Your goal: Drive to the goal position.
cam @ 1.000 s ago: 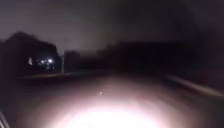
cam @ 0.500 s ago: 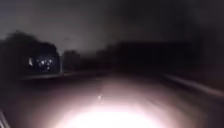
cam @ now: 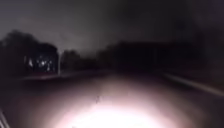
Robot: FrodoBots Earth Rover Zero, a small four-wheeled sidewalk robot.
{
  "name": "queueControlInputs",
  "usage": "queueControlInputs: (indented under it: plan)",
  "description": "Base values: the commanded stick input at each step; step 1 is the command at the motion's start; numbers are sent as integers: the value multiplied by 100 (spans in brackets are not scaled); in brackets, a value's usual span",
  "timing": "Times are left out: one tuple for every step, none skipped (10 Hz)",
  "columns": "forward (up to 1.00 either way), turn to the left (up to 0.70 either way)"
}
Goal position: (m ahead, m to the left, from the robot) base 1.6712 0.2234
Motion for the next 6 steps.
queueControlInputs:
  plan:
    - [70, 0]
    - [70, 0]
    - [70, 0]
    - [70, 0]
    - [70, 0]
    - [70, 0]
